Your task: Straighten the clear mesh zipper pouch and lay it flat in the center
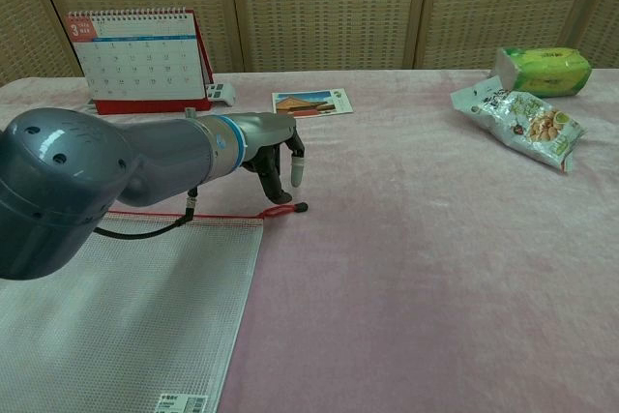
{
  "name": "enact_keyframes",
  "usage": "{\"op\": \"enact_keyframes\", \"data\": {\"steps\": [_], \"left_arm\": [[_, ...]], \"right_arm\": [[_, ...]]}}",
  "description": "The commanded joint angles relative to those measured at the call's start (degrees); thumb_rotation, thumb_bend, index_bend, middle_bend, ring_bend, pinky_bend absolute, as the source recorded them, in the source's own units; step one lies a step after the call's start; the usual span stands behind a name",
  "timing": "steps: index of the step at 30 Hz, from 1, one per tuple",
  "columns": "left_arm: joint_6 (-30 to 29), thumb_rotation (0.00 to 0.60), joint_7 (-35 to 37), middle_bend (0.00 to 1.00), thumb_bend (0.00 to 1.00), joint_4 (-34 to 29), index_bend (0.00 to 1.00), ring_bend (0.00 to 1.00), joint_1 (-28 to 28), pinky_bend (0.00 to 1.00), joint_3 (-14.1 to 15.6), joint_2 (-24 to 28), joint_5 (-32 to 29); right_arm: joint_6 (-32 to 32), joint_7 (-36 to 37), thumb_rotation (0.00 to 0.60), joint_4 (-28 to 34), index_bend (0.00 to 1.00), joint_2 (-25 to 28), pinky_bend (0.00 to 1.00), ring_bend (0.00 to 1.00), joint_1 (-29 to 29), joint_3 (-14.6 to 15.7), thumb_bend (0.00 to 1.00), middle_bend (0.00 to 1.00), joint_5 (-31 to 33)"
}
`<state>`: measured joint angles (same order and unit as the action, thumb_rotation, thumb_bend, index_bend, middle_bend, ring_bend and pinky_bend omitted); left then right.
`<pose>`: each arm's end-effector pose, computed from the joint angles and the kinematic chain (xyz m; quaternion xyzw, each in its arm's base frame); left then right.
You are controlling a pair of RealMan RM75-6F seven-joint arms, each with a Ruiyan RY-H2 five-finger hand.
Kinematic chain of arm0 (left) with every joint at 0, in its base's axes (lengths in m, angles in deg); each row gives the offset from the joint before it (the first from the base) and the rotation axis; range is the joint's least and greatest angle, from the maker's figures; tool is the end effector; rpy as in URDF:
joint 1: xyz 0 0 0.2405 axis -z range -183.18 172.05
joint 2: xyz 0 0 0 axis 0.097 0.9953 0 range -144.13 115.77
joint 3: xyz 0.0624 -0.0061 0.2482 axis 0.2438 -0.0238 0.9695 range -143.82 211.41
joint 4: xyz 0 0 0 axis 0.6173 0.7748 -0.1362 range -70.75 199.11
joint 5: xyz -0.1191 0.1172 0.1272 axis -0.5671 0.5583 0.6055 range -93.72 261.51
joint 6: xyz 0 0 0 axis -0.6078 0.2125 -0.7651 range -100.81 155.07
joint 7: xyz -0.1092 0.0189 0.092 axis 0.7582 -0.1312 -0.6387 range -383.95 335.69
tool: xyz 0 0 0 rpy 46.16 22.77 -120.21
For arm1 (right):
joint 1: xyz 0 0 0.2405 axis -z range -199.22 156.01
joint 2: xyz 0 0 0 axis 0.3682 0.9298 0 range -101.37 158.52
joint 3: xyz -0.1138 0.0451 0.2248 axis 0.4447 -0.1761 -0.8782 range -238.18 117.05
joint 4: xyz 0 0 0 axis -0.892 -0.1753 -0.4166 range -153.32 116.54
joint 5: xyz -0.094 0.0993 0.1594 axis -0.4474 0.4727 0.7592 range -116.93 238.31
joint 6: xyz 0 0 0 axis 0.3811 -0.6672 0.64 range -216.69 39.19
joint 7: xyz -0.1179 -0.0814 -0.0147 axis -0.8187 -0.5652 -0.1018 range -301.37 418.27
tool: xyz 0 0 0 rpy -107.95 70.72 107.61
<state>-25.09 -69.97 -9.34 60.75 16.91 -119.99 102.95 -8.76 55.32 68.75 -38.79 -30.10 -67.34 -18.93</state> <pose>-0.0455 0.3768 -0.1053 -0.7492 -0.4436 -0.2570 0.4194 -0.3250 -0.2165 0.1546 0.5868 -0.3778 0.3612 0.6184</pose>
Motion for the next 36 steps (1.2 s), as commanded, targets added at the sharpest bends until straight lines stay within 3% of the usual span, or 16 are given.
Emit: {"op": "enact_keyframes", "data": {"steps": [1, 27, 36], "left_arm": [[0.8, 0.6, 0.6, 1.0, 0.36, 1.5, 0.48, 0.92, 0.3, 1.0, 0.4, -1.0, 0.0], [1.1, 0.6, -0.4, 1.0, 0.37, 6.6, 0.54, 0.92, 0.4, 1.0, 0.6, -4.7, -2.2], [0.9, 0.6, -0.4, 1.0, 0.54, 6.7, 0.62, 0.92, 0.2, 1.0, 0.3, -4.9, -1.9]], "right_arm": [[-0.1, 0.3, 0.6, -0.1, 0.01, 0.0, 0.0, 0.0, -0.1, -0.1, 0.0, 0.0, 0.1], [-0.7, 1.8, 0.6, -0.7, 0.01, 0.0, 0.0, 0.0, -0.3, 0.0, 0.0, 0.0, -0.1], [-0.7, 2.0, 0.6, -0.6, 0.01, 0.2, 0.0, 0.0, -0.3, 0.1, 0.0, 0.0, -0.2]]}}
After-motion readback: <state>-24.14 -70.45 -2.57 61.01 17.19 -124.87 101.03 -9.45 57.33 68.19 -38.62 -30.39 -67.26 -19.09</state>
